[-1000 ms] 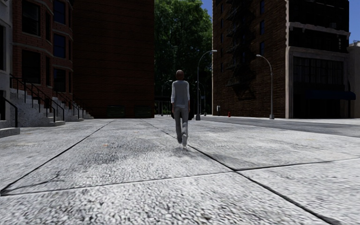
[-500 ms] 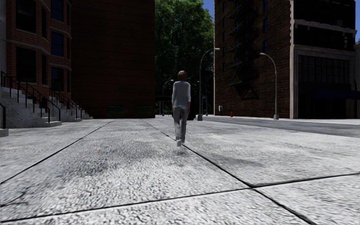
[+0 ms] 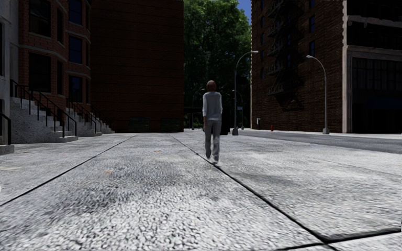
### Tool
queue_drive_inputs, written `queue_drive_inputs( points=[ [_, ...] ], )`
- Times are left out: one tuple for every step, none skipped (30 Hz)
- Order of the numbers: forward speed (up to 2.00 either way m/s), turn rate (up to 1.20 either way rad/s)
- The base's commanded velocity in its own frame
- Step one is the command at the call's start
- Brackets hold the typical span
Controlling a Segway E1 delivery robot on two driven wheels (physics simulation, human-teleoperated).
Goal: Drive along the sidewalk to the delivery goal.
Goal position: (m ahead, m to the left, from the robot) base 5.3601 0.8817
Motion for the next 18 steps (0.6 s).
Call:
queue_drive_inputs(
  points=[
    [1.03, 0.36],
    [1.03, 0.36],
    [1.04, 0.36],
    [1.05, 0.36],
    [1.05, 0.36],
    [1.05, 0.36],
    [1.05, 0.36],
    [1.07, 0.36],
    [1.08, 0.36],
    [1.08, 0.36],
    [1.09, 0.36],
    [1.1, 0.36],
    [1.1, 0.36],
    [1.11, 0.36],
    [1.12, 0.36],
    [1.12, 0.36],
    [1.13, 0.36],
    [1.16, 0.36]
  ],
)
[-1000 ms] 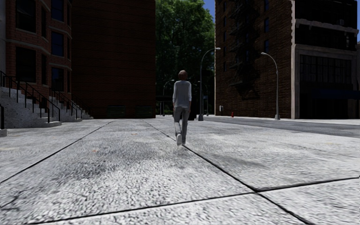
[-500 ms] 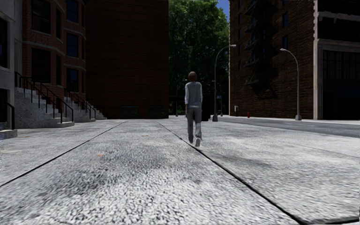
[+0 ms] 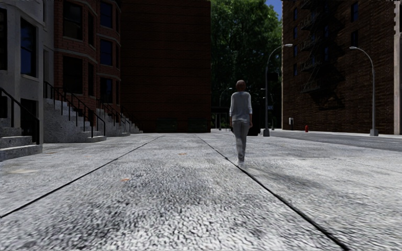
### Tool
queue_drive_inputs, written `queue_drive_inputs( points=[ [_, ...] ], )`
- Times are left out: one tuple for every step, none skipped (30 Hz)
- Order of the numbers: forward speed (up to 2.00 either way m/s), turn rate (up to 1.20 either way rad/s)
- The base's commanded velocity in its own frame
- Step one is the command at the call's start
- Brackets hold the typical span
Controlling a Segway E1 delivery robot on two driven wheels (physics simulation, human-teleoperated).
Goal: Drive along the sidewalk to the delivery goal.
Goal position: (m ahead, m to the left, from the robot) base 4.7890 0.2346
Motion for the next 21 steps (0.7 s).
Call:
queue_drive_inputs(
  points=[
    [1.25, 0.36],
    [1.25, 0.36],
    [1.34, 0.36],
    [1.39, 0.36],
    [1.39, 0.36],
    [1.4, 0.36],
    [1.4, 0.36],
    [1.4, 0.36],
    [1.4, 0.36],
    [1.4, 0.36],
    [1.4, 0.36],
    [1.4, 0.36],
    [1.4, 0.36],
    [1.4, 0.36],
    [1.4, 0.36],
    [1.4, 0.36],
    [1.39, 0.36],
    [1.39, 0.36],
    [1.39, 0.36],
    [1.39, 0.36],
    [1.39, 0.36]
  ],
)
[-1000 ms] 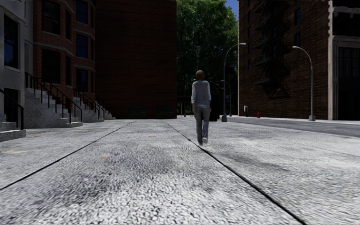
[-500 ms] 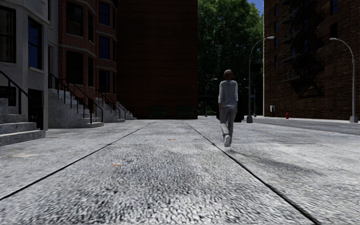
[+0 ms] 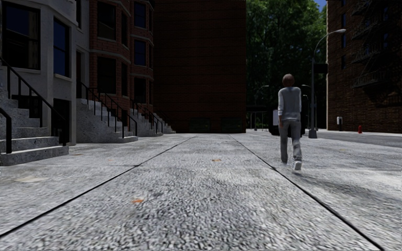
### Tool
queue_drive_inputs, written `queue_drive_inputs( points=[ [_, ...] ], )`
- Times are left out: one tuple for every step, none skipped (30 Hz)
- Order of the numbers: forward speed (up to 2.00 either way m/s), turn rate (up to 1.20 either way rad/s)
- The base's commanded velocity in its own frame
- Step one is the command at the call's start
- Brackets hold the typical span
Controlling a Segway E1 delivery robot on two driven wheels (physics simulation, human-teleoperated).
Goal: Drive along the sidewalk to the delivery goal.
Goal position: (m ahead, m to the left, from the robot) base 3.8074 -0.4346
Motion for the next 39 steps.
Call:
queue_drive_inputs(
  points=[
    [1.39, 0.36],
    [1.39, 0.36],
    [1.39, 0.36],
    [1.39, 0.36],
    [1.38, 0.3],
    [1.38, 0.3],
    [1.38, 0.21],
    [1.38, 0.0],
    [1.39, 0.0],
    [1.39, 0.0],
    [1.4, 0.0],
    [1.42, 0.0],
    [1.43, 0.0],
    [1.43, 0.0],
    [1.43, 0.0],
    [1.43, 0.0],
    [1.43, 0.0],
    [1.43, 0.0],
    [1.43, 0.0],
    [1.43, 0.0],
    [1.43, 0.0],
    [1.43, 0.0],
    [1.43, 0.0],
    [1.43, 0.0],
    [1.43, 0.0],
    [1.43, 0.0],
    [1.43, 0.0],
    [1.43, 0.0],
    [1.43, 0.0],
    [1.43, 0.0],
    [1.43, 0.0],
    [1.43, 0.0],
    [1.43, 0.0],
    [1.43, 0.0],
    [1.43, 0.0],
    [1.43, 0.0],
    [1.41, -0.6],
    [1.41, -0.6],
    [1.4, -0.6]
  ],
)
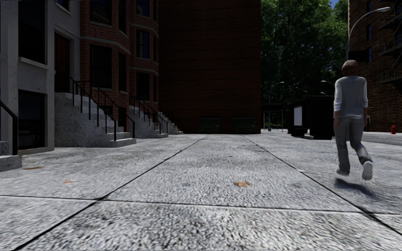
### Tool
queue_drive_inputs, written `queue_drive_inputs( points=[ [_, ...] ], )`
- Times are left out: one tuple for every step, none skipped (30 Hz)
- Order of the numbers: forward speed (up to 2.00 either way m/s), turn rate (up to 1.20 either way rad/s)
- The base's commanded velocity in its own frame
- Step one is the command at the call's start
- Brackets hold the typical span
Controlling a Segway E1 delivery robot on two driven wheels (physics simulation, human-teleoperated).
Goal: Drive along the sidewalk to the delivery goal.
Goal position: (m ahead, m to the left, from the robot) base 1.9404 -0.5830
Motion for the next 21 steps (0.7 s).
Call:
queue_drive_inputs(
  points=[
    [1.36, -0.6],
    [1.36, -0.6],
    [1.29, -0.6],
    [1.25, -0.53],
    [1.25, -0.53],
    [1.23, -0.32],
    [1.2, -0.26],
    [1.17, -0.24],
    [1.17, -0.24],
    [1.17, -0.24],
    [1.17, -0.24],
    [1.17, -0.24],
    [1.17, -0.24],
    [1.15, -0.24],
    [1.1, -0.26],
    [1.1, -0.26],
    [1.05, -0.67],
    [0.99, -0.73],
    [0.99, -0.73],
    [0.97, -0.75],
    [0.96, -0.72]
  ],
)
